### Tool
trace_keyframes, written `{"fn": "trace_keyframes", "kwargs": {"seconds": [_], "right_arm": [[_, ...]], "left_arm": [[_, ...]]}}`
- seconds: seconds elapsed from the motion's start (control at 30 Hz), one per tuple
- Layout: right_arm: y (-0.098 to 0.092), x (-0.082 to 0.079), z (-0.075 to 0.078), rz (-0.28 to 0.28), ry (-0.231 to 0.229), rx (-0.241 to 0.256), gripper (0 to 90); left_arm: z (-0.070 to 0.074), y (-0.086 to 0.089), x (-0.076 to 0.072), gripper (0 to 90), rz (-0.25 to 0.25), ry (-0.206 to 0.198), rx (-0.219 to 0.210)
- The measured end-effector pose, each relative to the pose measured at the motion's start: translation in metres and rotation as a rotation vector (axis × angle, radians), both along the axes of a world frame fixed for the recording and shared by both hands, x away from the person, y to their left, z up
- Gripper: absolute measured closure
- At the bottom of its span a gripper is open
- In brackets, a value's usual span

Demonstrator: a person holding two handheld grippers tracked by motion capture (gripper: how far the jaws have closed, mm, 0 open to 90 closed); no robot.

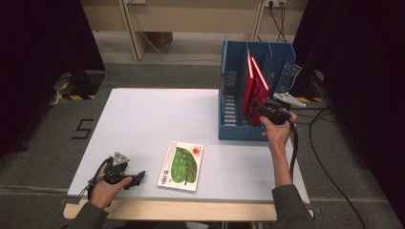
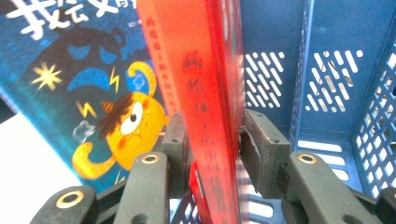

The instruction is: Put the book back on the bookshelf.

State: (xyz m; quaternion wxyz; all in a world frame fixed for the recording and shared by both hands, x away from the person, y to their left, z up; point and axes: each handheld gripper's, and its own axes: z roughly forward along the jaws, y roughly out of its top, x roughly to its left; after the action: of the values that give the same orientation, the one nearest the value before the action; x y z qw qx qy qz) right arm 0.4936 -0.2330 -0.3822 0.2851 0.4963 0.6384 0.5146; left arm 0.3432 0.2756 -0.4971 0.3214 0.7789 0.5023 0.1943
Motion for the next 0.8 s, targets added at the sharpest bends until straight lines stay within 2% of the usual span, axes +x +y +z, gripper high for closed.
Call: {"fn": "trace_keyframes", "kwargs": {"seconds": [0.17, 0.2, 0.23, 0.37, 0.43, 0.6, 0.7, 0.8], "right_arm": [[-0.002, -0.008, -0.003, 0.014, -0.002, -0.037, 67.9], [-0.003, -0.009, -0.004, 0.022, 0.003, -0.022, 67.9], [-0.004, -0.009, -0.005, 0.032, 0.009, 0.013, 68.6], [-0.003, -0.009, -0.005, 0.03, 0.008, 0.005, 69.3], [-0.001, -0.006, -0.005, 0.034, 0.016, 0.029, 68.5], [0.012, 0.004, -0.003, 0.044, 0.021, 0.005, 67.6], [0.02, 0.012, -0.003, 0.048, 0.034, 0.016, 66.0], [0.024, 0.014, -0.002, 0.039, 0.025, -0.015, 65.8]], "left_arm": [[0.0, 0.0, 0.0, 15.1, 0.002, -0.001, -0.002], [0.0, 0.0, 0.0, 15.1, 0.002, -0.001, -0.002], [0.0, 0.0, 0.0, 15.1, 0.001, 0.0, -0.001], [0.0, 0.0, 0.0, 15.0, 0.001, 0.001, -0.002], [0.0, 0.0, 0.0, 15.0, -0.002, 0.002, 0.001], [0.0, 0.0, 0.0, 14.9, -0.003, 0.003, 0.002], [0.0, 0.0, 0.0, 14.9, -0.003, 0.002, 0.001], [0.0, 0.0, 0.0, 14.9, -0.004, 0.003, 0.002]]}}
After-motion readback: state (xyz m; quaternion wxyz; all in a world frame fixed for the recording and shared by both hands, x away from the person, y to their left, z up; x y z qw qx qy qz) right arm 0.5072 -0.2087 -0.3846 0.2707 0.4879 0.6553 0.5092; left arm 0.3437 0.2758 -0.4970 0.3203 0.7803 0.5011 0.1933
